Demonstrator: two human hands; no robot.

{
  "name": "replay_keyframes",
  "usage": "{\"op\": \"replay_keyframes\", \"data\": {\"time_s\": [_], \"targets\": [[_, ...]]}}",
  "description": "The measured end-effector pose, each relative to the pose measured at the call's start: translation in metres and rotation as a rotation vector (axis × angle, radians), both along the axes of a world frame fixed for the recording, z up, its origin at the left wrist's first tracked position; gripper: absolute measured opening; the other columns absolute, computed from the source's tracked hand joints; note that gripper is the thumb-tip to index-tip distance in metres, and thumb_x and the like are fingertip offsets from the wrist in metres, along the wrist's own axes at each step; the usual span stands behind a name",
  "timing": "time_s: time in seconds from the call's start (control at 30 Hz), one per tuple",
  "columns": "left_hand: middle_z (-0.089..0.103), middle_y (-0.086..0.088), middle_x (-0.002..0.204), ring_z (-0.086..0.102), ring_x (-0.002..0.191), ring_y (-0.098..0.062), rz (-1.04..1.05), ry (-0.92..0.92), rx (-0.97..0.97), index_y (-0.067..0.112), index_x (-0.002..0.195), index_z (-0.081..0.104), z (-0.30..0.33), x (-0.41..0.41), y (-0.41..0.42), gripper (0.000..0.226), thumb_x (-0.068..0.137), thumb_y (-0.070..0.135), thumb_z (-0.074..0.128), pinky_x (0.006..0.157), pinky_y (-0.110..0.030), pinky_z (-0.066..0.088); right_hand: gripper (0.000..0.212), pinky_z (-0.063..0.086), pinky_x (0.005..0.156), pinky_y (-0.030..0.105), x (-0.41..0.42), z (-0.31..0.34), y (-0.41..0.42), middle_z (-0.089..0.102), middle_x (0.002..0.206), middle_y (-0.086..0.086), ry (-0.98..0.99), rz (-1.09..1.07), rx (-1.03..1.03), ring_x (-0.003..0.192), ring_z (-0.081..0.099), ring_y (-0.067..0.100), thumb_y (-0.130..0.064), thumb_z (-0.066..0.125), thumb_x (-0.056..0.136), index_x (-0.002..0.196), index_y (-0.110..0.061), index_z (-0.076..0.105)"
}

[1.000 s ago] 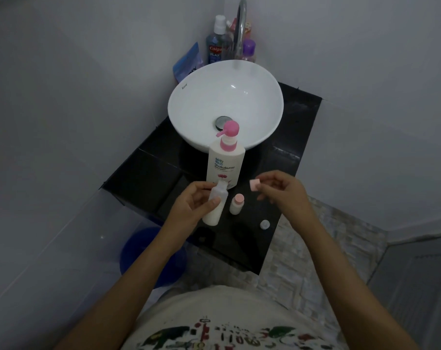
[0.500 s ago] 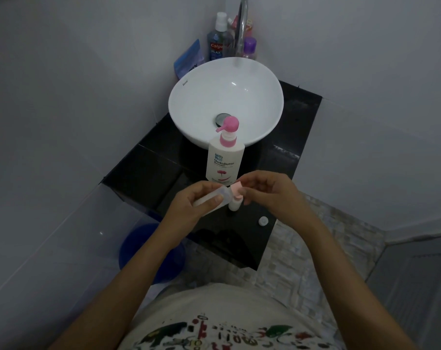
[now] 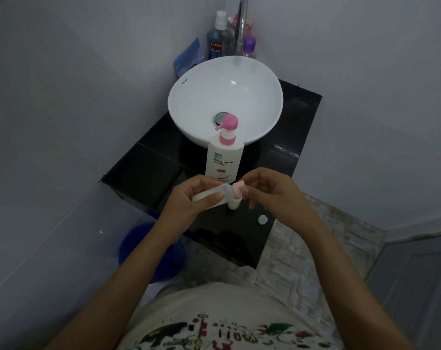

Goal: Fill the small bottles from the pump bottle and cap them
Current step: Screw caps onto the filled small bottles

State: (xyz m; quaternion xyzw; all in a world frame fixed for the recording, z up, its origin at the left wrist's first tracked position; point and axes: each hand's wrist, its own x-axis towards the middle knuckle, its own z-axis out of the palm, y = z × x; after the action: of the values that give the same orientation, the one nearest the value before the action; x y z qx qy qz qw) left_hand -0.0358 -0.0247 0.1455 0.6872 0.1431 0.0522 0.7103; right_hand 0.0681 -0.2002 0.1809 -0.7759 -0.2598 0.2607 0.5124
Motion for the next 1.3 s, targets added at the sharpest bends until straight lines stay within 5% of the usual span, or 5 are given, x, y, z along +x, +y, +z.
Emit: {"op": "replay_keyframes", "data": {"time_s": [0.43,0.67,0.8,1.07,1.3], "targets": [[0.071,0.008,0.092,0.065,0.086,0.001,-0.040,-0.035,-0.021,0.009,0.101,0.067,0.000,0.000,0.000,0.019,0.082,0.011,0.068,0.070,-0.011,0.050,0.005,0.054,0.060,0.018,-0.004,-0.001,0.000,0.069,0.080,-0.003,-0.046,0.032,-0.022,0.062,0.064,0.009,-0.029,0.062,0.087,0.091,-0.029,0.065],[0.073,0.014,0.090,0.066,0.087,0.000,-0.066,-0.041,-0.040,0.017,0.097,0.068,0.001,0.001,-0.003,0.024,0.074,0.025,0.070,0.070,-0.012,0.051,0.047,0.047,0.046,0.013,-0.010,-0.003,0.008,0.063,0.055,-0.002,-0.102,-0.118,-0.208,0.042,0.054,0.003,-0.063,0.043,0.081,0.070,-0.022,0.064],[0.072,0.013,0.090,0.066,0.086,0.000,-0.057,-0.037,-0.049,0.017,0.098,0.069,-0.001,0.001,0.000,0.024,0.075,0.025,0.070,0.070,-0.011,0.050,0.007,0.052,0.059,0.017,-0.005,0.002,-0.001,0.067,0.081,-0.002,0.003,0.044,-0.011,0.064,0.063,0.007,-0.030,0.060,0.089,0.095,-0.028,0.062],[0.073,0.009,0.092,0.067,0.087,-0.002,-0.066,-0.053,-0.074,0.017,0.096,0.069,-0.002,0.001,0.000,0.022,0.076,0.023,0.071,0.070,-0.013,0.051,0.038,0.046,0.046,0.015,-0.013,-0.004,0.008,0.064,0.055,-0.003,-0.037,-0.131,-0.134,0.041,0.055,0.010,-0.050,0.051,0.088,0.070,-0.020,0.064],[0.071,0.006,0.093,0.066,0.088,-0.003,-0.058,-0.040,-0.065,0.016,0.097,0.070,-0.004,0.002,0.002,0.020,0.078,0.020,0.070,0.071,-0.013,0.051,0.009,0.048,0.055,0.012,-0.007,-0.001,-0.001,0.069,0.080,0.000,0.038,0.003,0.058,0.061,0.065,0.009,-0.023,0.064,0.087,0.096,-0.022,0.065]]}}
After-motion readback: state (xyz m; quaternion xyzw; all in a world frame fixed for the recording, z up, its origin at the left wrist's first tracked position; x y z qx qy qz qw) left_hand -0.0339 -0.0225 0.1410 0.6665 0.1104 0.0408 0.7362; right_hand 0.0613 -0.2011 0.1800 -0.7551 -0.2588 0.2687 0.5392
